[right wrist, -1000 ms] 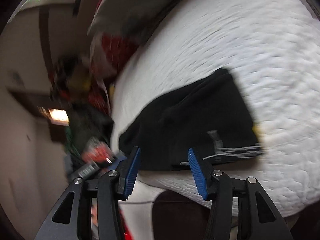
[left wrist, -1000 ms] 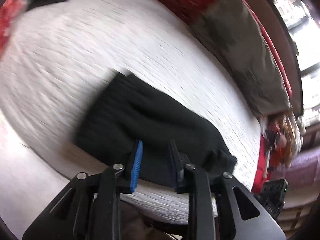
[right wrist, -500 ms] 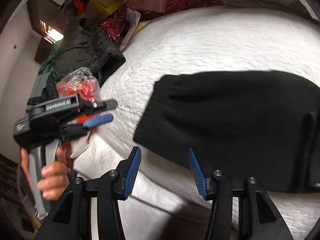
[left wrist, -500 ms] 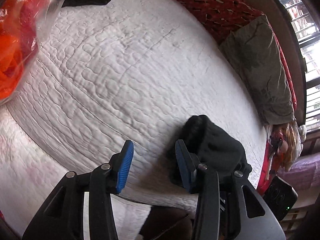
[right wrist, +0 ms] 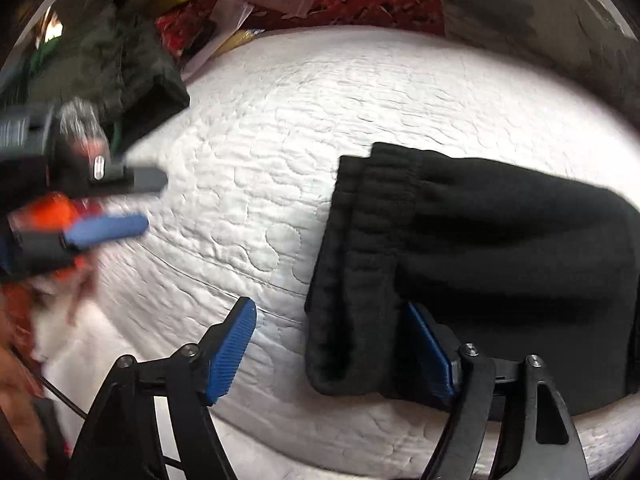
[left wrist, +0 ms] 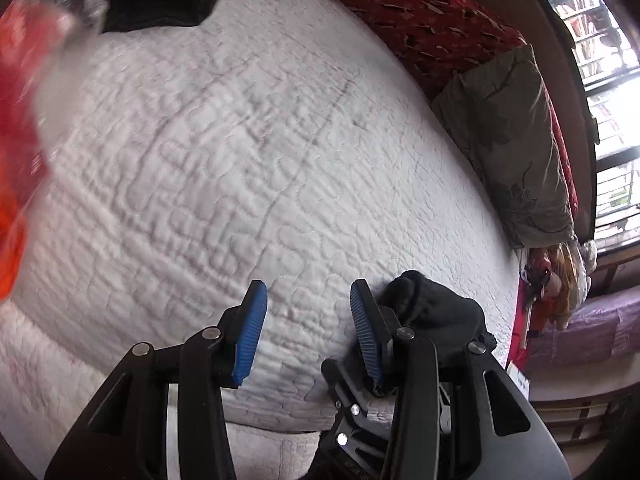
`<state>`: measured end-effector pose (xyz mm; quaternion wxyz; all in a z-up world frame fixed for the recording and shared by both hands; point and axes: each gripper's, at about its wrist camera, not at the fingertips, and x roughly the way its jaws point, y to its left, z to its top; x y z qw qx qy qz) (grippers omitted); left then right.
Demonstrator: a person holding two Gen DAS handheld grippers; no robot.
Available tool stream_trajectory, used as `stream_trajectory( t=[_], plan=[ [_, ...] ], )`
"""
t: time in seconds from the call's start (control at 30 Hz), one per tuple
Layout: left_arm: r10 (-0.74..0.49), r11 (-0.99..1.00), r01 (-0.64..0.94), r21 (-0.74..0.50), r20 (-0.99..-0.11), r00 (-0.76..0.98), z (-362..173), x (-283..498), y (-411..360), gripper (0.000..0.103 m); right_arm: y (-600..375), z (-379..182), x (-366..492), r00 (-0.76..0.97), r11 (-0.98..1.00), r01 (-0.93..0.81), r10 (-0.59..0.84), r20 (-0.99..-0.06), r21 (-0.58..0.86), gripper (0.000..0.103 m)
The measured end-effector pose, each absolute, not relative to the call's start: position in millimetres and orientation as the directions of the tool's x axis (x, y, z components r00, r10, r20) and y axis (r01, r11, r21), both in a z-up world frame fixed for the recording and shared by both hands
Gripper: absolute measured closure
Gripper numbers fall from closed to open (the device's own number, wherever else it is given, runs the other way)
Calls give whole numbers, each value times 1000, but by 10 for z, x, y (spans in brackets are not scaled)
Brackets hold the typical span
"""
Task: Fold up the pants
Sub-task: 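Grasp the waistband end of the folded pants with both grippers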
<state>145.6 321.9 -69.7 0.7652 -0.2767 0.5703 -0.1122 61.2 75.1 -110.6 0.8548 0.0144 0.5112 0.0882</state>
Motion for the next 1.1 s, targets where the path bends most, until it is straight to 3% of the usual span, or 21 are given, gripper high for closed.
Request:
stream_trajectory(
  t=[0.03,0.1,0.17,0.23,0.53,0.63,0.73,1.1],
  plan=[
    [-495,821,-130,-556,-807,322,-695,1484,3172,61,736,-1112,594,467,983,-147,168,-868,111,27],
    [-510,822,-103,-561,-804,305,-690,1541,3031,53,643,-1093,571,471,982,-148,174,-865,116,46],
    [-528,818,-84,-570,-800,286,-711,1618,2882,52,424,-1073,574,459,974,-150,220,-861,169,66],
    [-564,802,-61,-594,-787,251,-740,1693,2698,52,356,-1049,580,449,966,-167,253,-857,197,73],
    [-560,828,32,-560,-823,99,-909,1882,1952,52,270,-982,587,436,941,-173,339,-834,292,74],
    [-512,858,22,-513,-853,102,-939,1864,1864,74,209,-961,574,430,932,-170,364,-826,322,74],
    [-505,860,-27,-510,-856,107,-907,1813,1872,80,118,-926,540,424,923,-169,384,-820,345,74],
    [-597,772,-148,-619,-785,166,-553,1437,1787,81,-328,-623,313,440,876,-190,480,-759,444,74]
  ],
)
